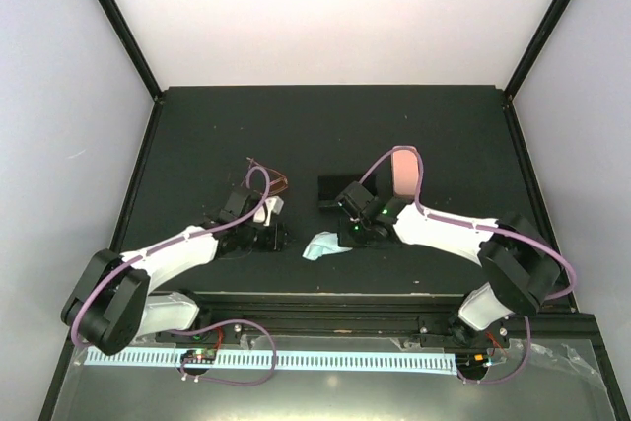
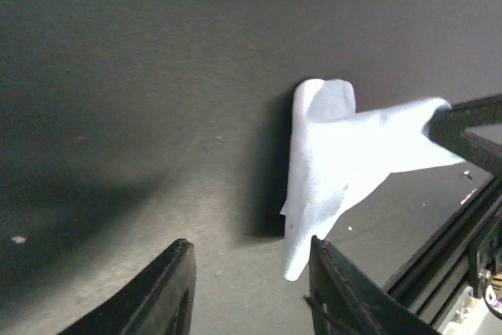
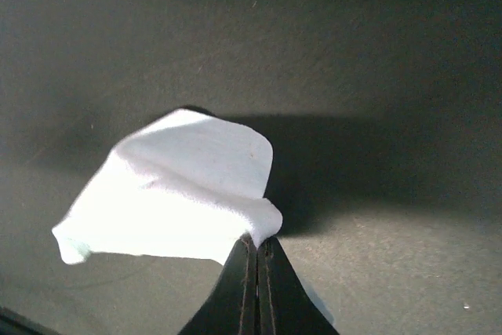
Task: Organize the sunglasses
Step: Adjust the glasses cleaning cloth at the center of the board.
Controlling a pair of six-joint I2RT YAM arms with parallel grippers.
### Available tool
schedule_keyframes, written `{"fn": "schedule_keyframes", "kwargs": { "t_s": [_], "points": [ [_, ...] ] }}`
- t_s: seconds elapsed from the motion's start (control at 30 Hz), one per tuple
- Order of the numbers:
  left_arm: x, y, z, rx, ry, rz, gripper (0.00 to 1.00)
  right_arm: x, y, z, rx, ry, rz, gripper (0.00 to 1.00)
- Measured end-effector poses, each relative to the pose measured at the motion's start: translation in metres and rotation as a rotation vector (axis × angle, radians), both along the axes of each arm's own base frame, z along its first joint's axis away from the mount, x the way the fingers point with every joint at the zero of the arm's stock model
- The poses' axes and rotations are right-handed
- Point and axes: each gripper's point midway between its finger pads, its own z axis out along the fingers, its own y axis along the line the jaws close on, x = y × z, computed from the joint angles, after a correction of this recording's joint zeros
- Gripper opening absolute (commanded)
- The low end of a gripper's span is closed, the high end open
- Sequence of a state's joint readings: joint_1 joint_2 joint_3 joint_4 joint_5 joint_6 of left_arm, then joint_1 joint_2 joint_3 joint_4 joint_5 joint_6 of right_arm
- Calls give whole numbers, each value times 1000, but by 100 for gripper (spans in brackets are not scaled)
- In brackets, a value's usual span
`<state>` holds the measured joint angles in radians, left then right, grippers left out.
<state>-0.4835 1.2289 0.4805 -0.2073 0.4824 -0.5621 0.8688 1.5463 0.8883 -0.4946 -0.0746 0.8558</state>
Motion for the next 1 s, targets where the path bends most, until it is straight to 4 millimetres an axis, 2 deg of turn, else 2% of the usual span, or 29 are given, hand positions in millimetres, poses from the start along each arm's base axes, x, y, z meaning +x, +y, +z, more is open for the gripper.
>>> {"fn": "schedule_keyframes", "kwargs": {
  "t_s": [0.17,0.33,0.4,0.47,0.57,0.67,0.83,0.9,1.0],
  "points": [
    [-8,-20,7,-28,-34,-61,37,9,-12,7,-22,-58,-75,1],
    [-15,-40,14,-55,-79,-119,47,12,-25,2,-52,-75,-124,1],
    [-18,-46,16,-62,-92,-137,48,14,-26,2,-54,-77,-132,1],
    [-21,-53,13,-62,-92,-158,49,15,-27,3,-53,-78,-135,1],
    [-29,-62,-5,-28,-53,-194,48,15,-26,3,-51,-77,-134,1],
    [-38,-67,-26,2,-9,-228,39,14,-25,3,-45,-74,-130,1],
    [-31,-77,-28,-7,-39,-227,16,14,-23,3,-37,-71,-123,1],
    [-27,-76,-28,5,-53,-208,4,13,-23,3,-37,-70,-118,1],
    [-17,-72,-25,33,-100,-173,2,12,-22,3,-33,-66,-104,1]
  ]
}}
